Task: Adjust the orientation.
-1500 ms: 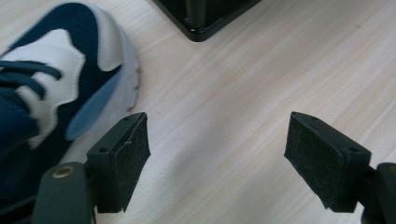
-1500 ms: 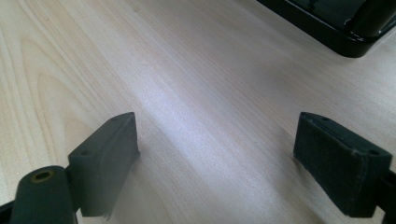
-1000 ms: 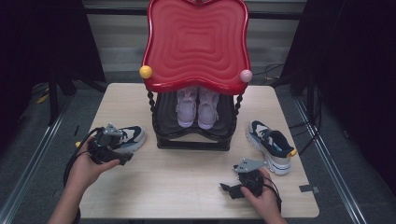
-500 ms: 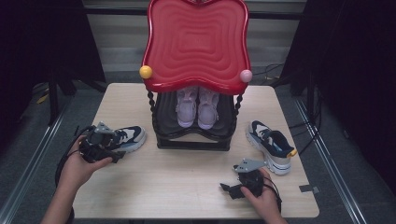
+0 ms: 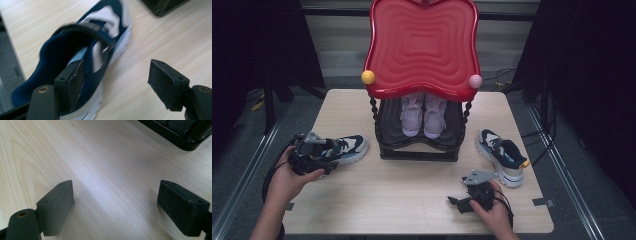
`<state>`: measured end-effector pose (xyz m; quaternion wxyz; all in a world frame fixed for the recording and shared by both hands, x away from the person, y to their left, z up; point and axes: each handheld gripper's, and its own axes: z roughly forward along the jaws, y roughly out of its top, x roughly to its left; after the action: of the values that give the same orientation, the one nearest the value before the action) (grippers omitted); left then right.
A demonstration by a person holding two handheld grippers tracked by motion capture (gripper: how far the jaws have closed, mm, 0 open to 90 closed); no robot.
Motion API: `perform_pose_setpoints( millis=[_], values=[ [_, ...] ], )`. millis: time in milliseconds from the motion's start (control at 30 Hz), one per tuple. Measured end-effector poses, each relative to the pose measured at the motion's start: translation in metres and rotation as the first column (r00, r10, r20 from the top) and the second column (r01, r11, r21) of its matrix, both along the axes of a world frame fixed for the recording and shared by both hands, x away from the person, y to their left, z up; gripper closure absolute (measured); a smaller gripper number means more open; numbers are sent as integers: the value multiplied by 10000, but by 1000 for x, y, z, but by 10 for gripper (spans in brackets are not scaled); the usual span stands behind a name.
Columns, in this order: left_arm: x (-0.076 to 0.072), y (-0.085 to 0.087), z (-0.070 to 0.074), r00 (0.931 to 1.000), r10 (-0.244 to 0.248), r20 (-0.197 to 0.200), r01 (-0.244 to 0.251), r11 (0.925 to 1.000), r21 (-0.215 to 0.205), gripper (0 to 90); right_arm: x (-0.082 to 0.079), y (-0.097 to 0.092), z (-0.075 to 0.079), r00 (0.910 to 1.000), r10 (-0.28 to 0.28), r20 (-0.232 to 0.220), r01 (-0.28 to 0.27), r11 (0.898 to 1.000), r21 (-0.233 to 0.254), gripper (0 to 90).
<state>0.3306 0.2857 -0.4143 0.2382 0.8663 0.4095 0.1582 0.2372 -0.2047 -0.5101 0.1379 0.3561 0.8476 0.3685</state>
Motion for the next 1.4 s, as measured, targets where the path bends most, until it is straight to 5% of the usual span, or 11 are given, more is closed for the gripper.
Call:
perform_pose_setpoints(
  millis=[167, 367, 500, 733, 933, 1133, 1300, 1400],
  values=[
    [5, -3, -9, 9999, -139, -30, 140, 9990, 419, 352, 0, 0, 0, 10000, -15, -13, 15, 10000, 7, 134],
    [6, -4, -11, 9996, 121, 238, -142, 9955, 937, 566, 0, 0, 0, 10000, -1, 3, 1, 10000, 0, 134],
    [7, -1, -10, 9996, 254, 94, -261, 9964, 803, 693, 0, 0, 0, 10000, 0, 0, 0, 10000, 0, 134],
    [7, -7, -8, 9999, 47, -95, -43, 9992, 400, 783, 0, 0, 0, 10000, 32, 9, -32, 10000, -13, 133],
    [7, -19, -9, 9938, 965, 558, -965, 9953, -21, 801, 0, 0, 0, 10000, 44, 8, -44, 10000, -1, 133],
    [14, -34, -13, 9899, 1324, 503, -1310, 9909, -305, 804, 1, 0, 0, 10000, 62, 21, -62, 10000, -3, 133],
    [15, -37, -13, 9940, 1019, 394, -1007, 9944, -313, 768, 1, 0, 0, 10000, 55, 12, -55, 10000, -2, 133],
    [13, -33, -8, 9965, 756, 349, -743, 9965, -379, 660, 1, 0, 0, 10000, 58, 13, -58, 10000, -3, 133]
  ],
)
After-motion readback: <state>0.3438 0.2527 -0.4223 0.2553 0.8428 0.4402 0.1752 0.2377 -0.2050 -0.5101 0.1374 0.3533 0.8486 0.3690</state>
